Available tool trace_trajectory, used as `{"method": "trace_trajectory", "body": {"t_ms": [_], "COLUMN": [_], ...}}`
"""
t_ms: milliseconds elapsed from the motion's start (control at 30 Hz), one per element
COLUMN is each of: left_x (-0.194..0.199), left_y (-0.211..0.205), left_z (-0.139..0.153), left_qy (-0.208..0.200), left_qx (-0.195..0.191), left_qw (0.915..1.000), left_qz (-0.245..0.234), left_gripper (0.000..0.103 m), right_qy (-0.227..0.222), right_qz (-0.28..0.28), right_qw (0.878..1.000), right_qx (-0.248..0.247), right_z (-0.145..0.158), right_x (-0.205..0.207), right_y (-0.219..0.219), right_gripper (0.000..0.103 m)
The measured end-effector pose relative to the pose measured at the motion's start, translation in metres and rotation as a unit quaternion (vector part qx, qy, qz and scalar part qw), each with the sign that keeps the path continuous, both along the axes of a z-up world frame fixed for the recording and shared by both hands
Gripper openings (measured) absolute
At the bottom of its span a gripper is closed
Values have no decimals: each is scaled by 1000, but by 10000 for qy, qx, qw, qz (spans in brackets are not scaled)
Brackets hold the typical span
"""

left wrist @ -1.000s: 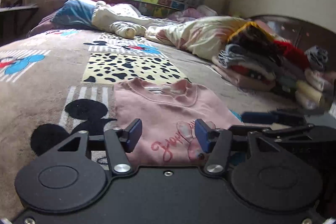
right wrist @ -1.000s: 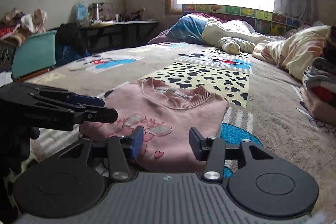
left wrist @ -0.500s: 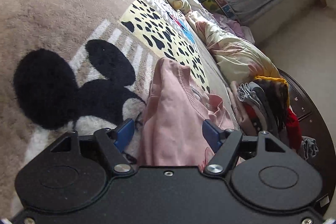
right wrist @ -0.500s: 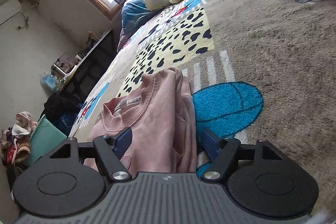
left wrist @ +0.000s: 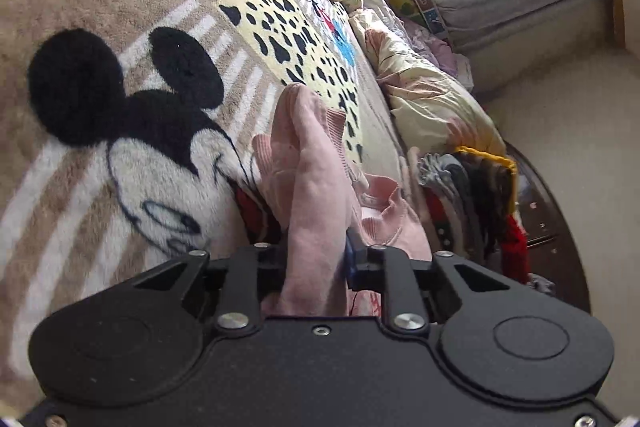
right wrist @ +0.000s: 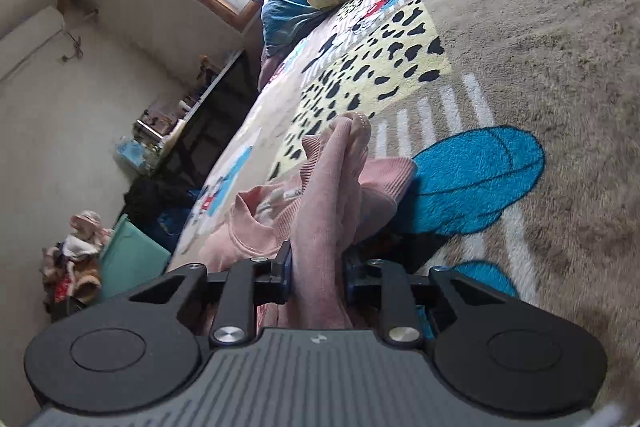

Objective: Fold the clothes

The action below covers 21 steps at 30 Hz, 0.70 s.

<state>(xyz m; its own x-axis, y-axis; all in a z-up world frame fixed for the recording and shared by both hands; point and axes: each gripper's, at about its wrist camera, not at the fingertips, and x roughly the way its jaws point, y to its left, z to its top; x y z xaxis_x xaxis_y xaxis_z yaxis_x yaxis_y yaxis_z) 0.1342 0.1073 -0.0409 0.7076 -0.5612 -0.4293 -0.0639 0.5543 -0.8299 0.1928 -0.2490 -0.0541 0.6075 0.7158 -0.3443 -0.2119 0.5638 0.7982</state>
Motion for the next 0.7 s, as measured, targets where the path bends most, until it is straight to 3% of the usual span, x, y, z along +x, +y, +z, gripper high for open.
{"method": "trace_trajectory", "body": {"t_ms": [67,100,133,167,200,233,333,567,700], "left_x": [-23,-36,-46,-56,-60,-68,-92,-103,-111], "left_y": [3,4,6,8,10,13,19,-3,-8], "left_z": [4,2,-4,-11,-14,-17,-26,-26,-33], "left_qy": [67,101,75,51,99,17,-227,-600,-894], "left_qx": [-186,-238,-120,-3,82,123,246,872,1005], "left_qw": [9998,9997,9999,10000,9999,9999,9993,9944,9909], "left_qz": [-19,-31,-54,-72,58,90,183,-68,22], "left_gripper": [23,36,50,69,69,68,68,69,69], "right_qy": [145,171,169,143,134,127,105,-43,-137], "right_qz": [74,86,82,-26,-236,-390,-575,-346,-465], "right_qw": [9994,9997,9998,9991,9970,9963,9977,9984,9974], "right_qx": [290,182,-63,-404,-719,-761,-353,-454,-529], "right_z": [5,5,2,-3,-11,-19,-32,-32,-36], "right_x": [-24,-35,-46,-56,-65,-72,-91,-91,-95], "right_y": [-9,-11,-13,-15,-19,-26,-45,-28,-22], "right_gripper": [26,28,38,58,66,66,66,79,79]}}
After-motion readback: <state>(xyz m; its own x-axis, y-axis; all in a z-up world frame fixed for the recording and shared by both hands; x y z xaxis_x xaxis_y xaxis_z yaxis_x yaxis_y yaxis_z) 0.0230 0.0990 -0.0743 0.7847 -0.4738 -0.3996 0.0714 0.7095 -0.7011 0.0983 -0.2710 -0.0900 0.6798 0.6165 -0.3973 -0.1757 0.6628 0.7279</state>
